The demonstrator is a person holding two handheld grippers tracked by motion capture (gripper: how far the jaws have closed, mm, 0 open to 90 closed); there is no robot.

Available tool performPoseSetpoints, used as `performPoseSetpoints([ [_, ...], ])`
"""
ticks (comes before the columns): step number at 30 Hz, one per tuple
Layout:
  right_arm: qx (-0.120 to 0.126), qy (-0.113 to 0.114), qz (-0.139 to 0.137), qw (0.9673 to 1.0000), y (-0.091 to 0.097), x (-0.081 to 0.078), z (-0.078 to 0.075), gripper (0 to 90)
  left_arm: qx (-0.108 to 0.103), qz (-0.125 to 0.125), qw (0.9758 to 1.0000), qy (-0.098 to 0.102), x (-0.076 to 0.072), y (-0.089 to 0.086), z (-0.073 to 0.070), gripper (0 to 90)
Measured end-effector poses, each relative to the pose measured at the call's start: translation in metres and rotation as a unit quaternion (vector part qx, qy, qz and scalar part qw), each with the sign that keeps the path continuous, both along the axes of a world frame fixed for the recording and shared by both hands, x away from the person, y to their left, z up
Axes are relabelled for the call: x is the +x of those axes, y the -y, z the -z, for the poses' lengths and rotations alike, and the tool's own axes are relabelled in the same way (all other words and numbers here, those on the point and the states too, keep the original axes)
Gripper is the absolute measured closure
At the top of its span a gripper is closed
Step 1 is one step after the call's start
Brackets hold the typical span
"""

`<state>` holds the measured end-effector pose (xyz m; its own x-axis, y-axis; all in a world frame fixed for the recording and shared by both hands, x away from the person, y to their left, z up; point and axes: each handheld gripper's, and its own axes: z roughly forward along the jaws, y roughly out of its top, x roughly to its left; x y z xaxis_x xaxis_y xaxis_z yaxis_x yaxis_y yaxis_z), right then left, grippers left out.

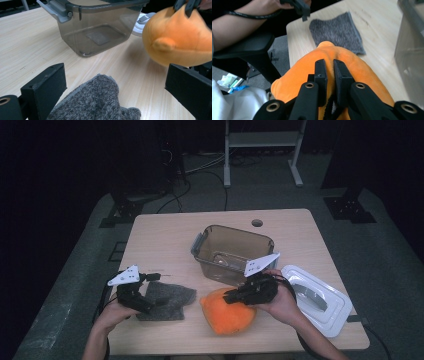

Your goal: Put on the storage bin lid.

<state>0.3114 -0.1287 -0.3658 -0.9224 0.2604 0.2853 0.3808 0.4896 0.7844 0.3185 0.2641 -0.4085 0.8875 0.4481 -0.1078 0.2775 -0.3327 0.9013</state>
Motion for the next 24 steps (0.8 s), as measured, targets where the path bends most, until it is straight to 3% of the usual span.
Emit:
performPoseSetpoints([
  [8,0.021,0.015,0.007,0.9997,-0.001,0.001,-0.039,81.2,0.002,0.001,1.0,-0.002,0.0,0.001,0.001,2.8],
  [15,0.022,0.035,0.01,0.9991,-0.006,0.009,-0.07,81.1,0.002,0.0,1.0,0.0,-0.001,-0.002,0.0,2.8],
  [24,0.024,0.054,0.022,0.998,-0.01,0.025,-0.099,81.1,-0.001,0.002,1.0,-0.001,-0.001,-0.001,0.001,2.8],
])
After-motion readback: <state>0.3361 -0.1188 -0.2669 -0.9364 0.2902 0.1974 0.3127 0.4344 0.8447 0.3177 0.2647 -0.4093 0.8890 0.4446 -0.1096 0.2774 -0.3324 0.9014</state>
